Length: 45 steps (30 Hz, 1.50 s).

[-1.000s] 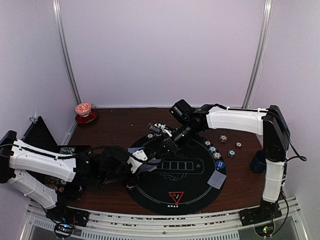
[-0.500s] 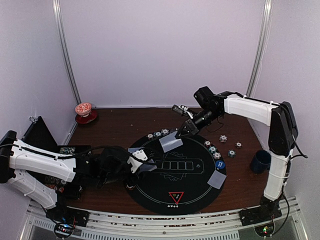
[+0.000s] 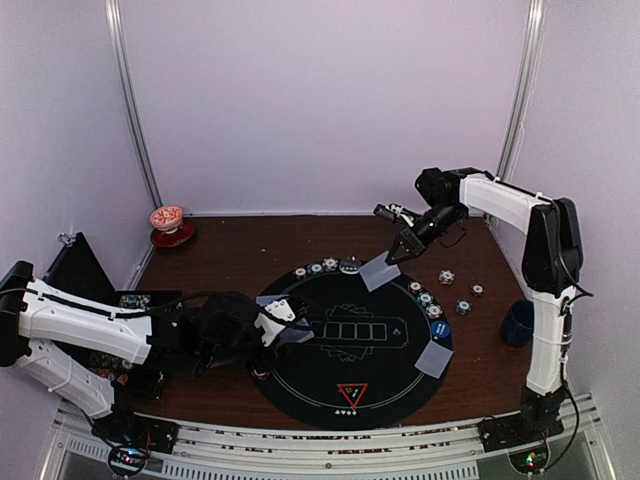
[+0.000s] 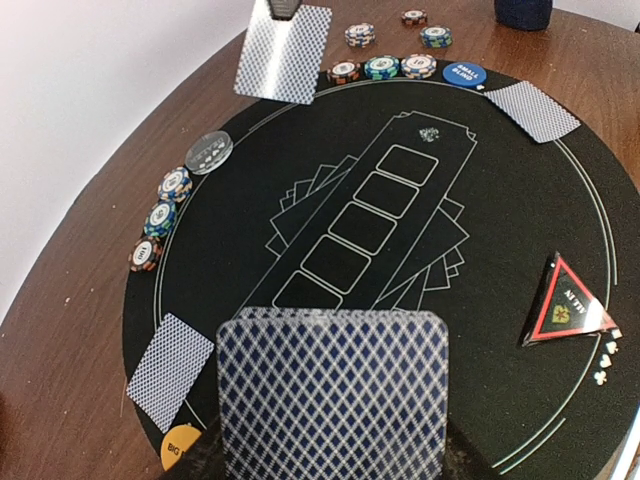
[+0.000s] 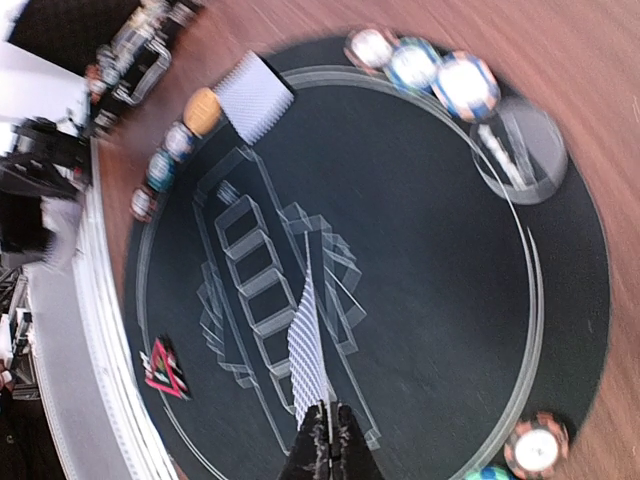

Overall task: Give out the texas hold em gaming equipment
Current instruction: Distribute the poker card in the dealer area.

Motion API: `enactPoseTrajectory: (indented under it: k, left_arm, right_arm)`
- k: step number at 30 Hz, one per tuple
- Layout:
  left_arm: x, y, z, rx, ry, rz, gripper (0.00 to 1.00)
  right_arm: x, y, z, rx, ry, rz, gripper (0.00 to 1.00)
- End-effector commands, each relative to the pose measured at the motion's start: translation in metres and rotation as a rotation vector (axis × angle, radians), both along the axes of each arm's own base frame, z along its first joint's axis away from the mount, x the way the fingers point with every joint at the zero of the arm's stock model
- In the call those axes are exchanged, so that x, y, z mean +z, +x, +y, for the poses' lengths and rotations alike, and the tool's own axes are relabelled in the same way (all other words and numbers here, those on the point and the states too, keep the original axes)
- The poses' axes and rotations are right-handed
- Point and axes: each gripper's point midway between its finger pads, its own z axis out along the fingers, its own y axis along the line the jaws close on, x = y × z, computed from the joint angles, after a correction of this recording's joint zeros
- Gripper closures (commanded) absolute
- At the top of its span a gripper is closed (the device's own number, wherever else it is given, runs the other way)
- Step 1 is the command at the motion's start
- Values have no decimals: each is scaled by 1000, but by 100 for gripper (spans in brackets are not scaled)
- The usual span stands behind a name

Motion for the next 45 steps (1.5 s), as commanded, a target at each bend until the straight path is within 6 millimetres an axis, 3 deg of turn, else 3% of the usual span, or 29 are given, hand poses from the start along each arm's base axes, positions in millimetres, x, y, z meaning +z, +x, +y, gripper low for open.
enactPoseTrajectory:
  k: [1, 12, 24, 35, 45]
  left_arm:
    - [22, 1, -12, -13, -85, -32, 48]
    - [19, 2, -13, -11, -76, -31, 48]
    - [13, 3, -16, -11, -61, -25, 48]
    - [10, 5, -17, -6, -52, -26, 48]
    - [10, 5, -16, -5, -50, -28, 48]
  right_arm:
    - [-25, 3, -27, 13, -118, 22, 100]
    - [-68, 62, -37, -40, -274, 11, 100]
    - [-100, 114, -58, -78, -456, -160, 100]
    - [-110, 125, -40, -76, -451, -227, 97]
    - [-116, 121, -25, -49, -475, -260, 89]
